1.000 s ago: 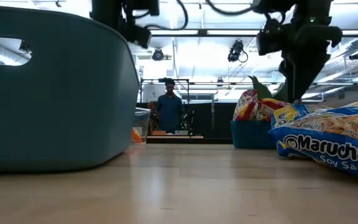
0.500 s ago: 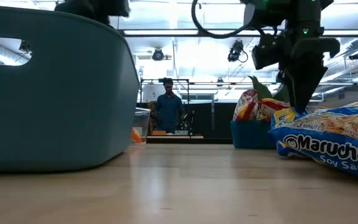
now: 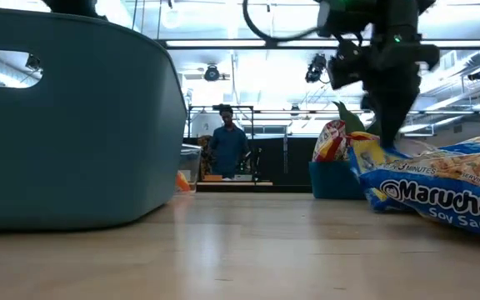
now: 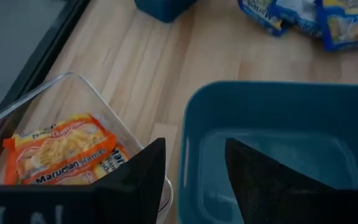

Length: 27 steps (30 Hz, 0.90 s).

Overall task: Sort Maruchan noodles
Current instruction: Put the top blue noodle pack into the big blue bin

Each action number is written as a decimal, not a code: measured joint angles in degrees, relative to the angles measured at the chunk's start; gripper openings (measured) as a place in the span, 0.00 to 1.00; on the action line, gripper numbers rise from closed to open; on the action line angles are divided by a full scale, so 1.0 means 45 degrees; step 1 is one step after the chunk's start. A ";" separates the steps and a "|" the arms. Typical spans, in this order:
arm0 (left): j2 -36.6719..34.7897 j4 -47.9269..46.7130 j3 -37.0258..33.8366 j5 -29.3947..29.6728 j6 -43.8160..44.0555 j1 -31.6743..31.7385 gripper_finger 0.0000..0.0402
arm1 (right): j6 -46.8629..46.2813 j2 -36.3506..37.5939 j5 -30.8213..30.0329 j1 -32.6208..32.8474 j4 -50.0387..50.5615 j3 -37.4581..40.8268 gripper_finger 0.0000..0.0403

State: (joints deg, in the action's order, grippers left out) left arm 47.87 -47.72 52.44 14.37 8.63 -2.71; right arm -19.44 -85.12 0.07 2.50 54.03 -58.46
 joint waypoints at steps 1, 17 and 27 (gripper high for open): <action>-0.0212 0.0267 -0.0213 0.0009 0.0011 -0.0043 0.43 | 0.0018 0.0000 -0.0005 -0.0026 0.0079 -0.0200 0.02; -0.1591 0.1005 -0.1776 0.0140 -0.0074 -0.0084 0.43 | 0.2574 -0.0005 -0.1777 0.0252 -0.3117 -0.3616 0.01; -0.1689 0.1062 -0.1776 0.0140 -0.0414 -0.0089 0.43 | 0.5244 -0.0005 -0.1317 0.0257 -0.8792 -0.3690 0.01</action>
State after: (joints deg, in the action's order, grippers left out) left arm 40.27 -42.95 44.45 15.00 6.76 -3.11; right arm 4.16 -85.14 -5.86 3.66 14.47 -75.07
